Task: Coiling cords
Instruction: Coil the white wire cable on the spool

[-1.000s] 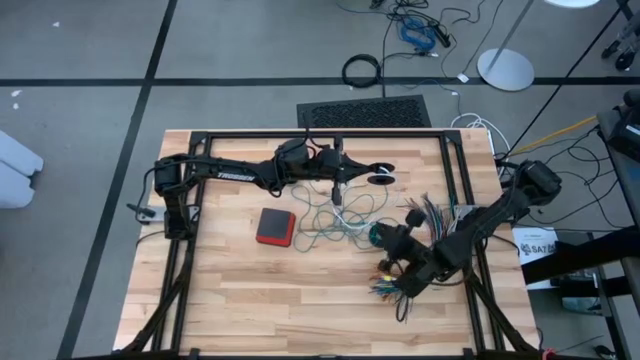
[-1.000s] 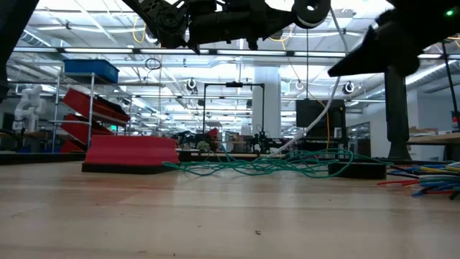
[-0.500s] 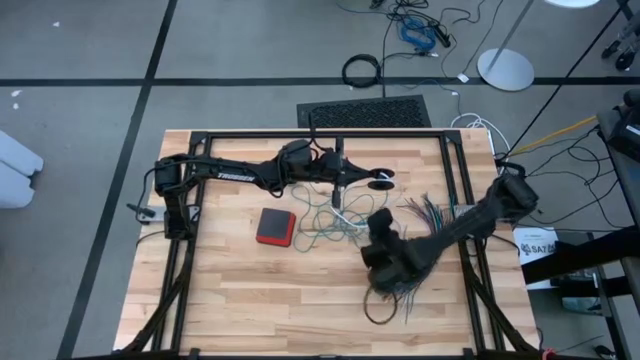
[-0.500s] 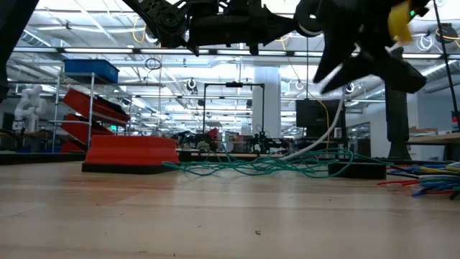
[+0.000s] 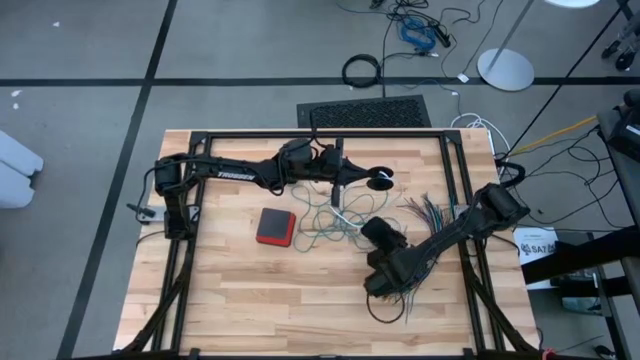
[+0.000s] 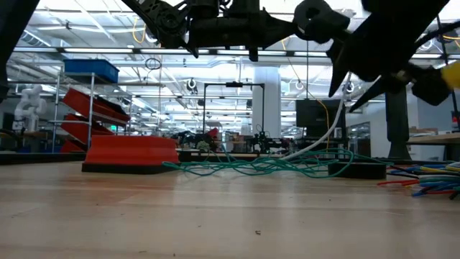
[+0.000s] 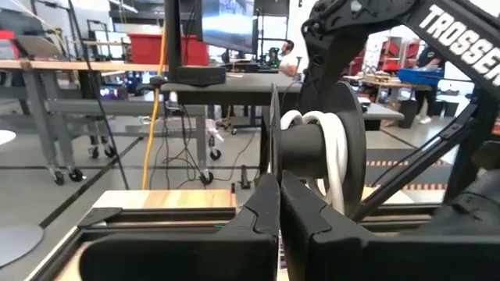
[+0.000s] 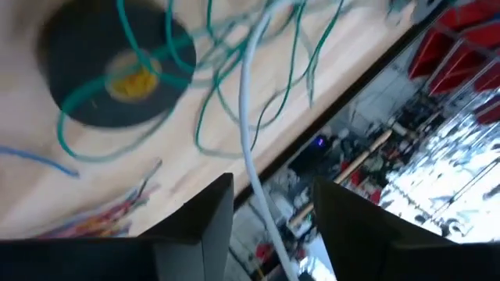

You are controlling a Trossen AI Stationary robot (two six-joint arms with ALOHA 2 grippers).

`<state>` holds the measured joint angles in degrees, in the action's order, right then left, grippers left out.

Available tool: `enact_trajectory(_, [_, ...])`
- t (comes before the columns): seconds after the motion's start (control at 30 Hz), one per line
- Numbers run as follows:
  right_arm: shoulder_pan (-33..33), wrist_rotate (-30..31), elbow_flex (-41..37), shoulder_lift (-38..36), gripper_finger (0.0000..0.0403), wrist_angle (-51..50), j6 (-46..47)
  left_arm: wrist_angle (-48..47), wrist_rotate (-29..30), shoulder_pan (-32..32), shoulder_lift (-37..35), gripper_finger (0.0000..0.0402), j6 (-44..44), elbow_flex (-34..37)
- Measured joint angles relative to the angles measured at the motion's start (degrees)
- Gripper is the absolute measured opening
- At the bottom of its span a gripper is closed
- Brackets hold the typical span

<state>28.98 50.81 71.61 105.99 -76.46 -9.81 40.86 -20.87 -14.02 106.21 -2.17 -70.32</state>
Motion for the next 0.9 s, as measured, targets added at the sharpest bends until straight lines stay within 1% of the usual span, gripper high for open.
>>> enact_trajectory(0.07, [-1.1,0.1,0.0,0.7,0.0158,-0.9,0.4,0.1,-0.2,0.1,0.0,0.0,-0.4,0.0])
enact_trajectory(0.27, [-3.7,3.7,0.0,3.4,0.0158,-0.9,-1.5,0.1,-0.9,0.8,0.0,0.0,-0.6,0.0])
enact_trajectory(0.37, [-5.5,5.0,0.0,5.8,0.0152,-2.6,0.2,0.2,-1.6,1.0,0.0,0.0,-0.9,0.0])
enact_trajectory(0.43, [-6.1,7.4,0.0,7.7,0.0127,-4.1,2.0,0.2,-1.9,1.0,0.0,0.0,-1.6,0.0])
enact_trajectory(0.47, [-6.2,7.3,0.0,8.2,0.0104,-4.5,2.6,0.1,-2.0,0.9,0.0,0.0,-1.6,0.0])
enact_trajectory(0.53, [-6.2,5.0,0.0,8.7,0.0039,-4.1,3.0,-0.1,-2.1,0.9,0.0,0.0,-1.6,0.0])
enact_trajectory(0.57, [-5.9,3.4,0.0,8.7,0.002,-3.4,3.2,-0.2,-2.1,0.9,0.0,0.0,-1.6,0.0])
enact_trajectory(0.63, [-5.1,2.8,0.3,8.7,0.0009,-2.2,5.6,-0.6,-2.1,0.7,0.0,0.0,-1.1,0.0])
enact_trajectory(0.73, [-3.9,3.3,3.6,8.7,0.0002,-1.5,9.9,-0.9,-2.1,0.4,0.0,0.0,-0.2,0.0])
enact_trajectory(0.83, [-3.4,5.9,7.0,7.1,0.0,3.0,13.8,-0.9,-2.1,0.4,-0.1,0.0,2.0,0.0])
enact_trajectory(0.9, [-3.4,8.9,8.3,4.5,0.0,7.3,15.4,-1.2,-2.1,0.6,-0.1,0.0,3.0,0.0])
